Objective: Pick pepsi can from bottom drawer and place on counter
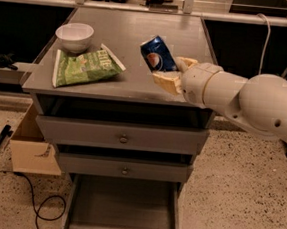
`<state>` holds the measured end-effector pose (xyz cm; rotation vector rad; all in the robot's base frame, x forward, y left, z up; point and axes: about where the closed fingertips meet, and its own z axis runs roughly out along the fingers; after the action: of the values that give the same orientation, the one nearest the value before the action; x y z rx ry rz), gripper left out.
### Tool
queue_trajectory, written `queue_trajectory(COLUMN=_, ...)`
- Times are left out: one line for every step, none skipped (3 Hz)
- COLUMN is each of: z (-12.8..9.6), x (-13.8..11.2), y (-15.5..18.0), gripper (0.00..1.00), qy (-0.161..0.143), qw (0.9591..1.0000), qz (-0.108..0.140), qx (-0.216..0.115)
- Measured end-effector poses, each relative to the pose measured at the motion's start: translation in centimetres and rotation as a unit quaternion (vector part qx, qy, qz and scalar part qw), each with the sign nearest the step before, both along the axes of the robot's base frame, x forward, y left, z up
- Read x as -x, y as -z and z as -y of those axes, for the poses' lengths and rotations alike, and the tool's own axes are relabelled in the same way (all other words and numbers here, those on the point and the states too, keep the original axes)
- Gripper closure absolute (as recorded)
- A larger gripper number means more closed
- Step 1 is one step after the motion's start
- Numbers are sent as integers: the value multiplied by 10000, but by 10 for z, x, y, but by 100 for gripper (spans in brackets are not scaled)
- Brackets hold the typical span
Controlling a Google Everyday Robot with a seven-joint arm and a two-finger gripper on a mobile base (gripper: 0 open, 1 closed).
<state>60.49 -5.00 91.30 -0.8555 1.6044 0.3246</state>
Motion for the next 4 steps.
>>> queue_trajectory(z=-2, x=-13, y=-3, gripper=100, qy=-32, qw=10000, qz=11, qx=53)
queue_trajectory(z=-8, x=-77, y=-17, gripper=100, qy=-48, qw=9989, qz=73, qx=460)
queue_trajectory(z=-8, x=-83, y=-12, gripper=100, qy=-1, qw=9990, qz=33, qx=452)
queue_trajectory(z=-4, x=-87, y=-5, gripper=100, qy=85, qw=9990, qz=-39, qx=431)
